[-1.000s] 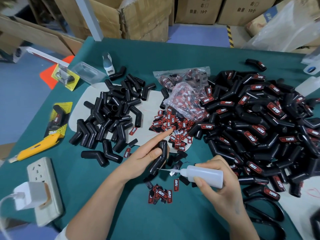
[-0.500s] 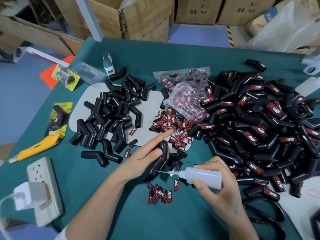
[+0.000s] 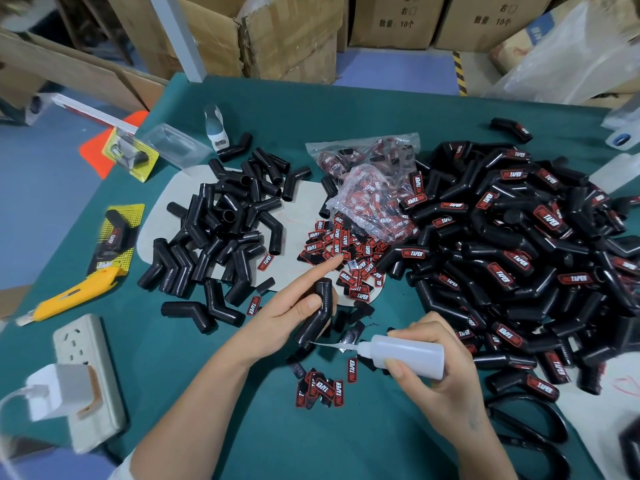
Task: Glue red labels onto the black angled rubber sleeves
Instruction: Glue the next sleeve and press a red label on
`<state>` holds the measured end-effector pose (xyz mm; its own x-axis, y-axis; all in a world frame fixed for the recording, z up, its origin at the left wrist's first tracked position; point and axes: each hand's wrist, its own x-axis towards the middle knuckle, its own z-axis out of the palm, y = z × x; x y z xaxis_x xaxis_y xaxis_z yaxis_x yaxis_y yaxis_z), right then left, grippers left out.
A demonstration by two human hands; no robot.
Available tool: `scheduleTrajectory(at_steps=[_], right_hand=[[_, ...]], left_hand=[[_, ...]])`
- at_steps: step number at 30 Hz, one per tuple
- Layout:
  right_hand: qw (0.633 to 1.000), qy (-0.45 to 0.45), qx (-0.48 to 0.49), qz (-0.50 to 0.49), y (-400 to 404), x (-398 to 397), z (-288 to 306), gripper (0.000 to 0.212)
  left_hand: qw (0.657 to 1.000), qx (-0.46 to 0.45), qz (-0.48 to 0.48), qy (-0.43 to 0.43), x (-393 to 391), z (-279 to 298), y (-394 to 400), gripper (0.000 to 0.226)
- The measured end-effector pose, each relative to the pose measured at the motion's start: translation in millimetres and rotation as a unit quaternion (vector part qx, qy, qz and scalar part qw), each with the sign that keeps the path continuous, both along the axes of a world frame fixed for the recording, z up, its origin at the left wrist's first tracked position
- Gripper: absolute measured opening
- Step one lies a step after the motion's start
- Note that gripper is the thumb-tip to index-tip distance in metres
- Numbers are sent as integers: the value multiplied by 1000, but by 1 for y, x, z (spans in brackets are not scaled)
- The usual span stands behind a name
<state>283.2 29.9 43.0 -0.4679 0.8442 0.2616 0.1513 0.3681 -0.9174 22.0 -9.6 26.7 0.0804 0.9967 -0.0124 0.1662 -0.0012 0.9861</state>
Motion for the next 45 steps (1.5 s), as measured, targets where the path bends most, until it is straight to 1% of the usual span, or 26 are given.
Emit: scheduleTrajectory(at_steps=[13,18,22,26,30,34,36,38,41,43,45], right_hand=[[1000,6,-13,-28,0,0,-2,25],[997,16,-37,-60,1,1,-4,24],[999,11,-18,-45,1,-1,-3,25],[997,15,-41,-66,3,1,-6,24],[998,21,-32,-51,2,-1,-3,25],[996,32,-65,-54,2,-1,-1,25],[994,53,-80,-47,2,-1,-2,23],[987,88,-110,-71,4,-1,-2,23],[968,141,-157,-140,11,-1,-7,26],[963,132,-161,-171,15,-2,-11,34],[967,87,-138,-198,18,-4,-16,33]], left_hand=[[999,-18,22,-24,-1,-15,-1,56],[997,-3,24,-69,-3,-26,0,63],[994,-34,13,-104,-5,-35,3,63],[992,-12,-2,-125,-4,-31,4,62],[991,-6,1,-136,-3,-30,5,63],[984,9,0,-179,-1,-26,4,61],[979,15,14,-203,1,-24,4,59],[976,17,38,-211,2,-23,5,58],[971,26,65,-227,2,-18,6,57],[969,47,79,-229,5,-16,6,54],[970,59,103,-211,9,-13,4,48]])
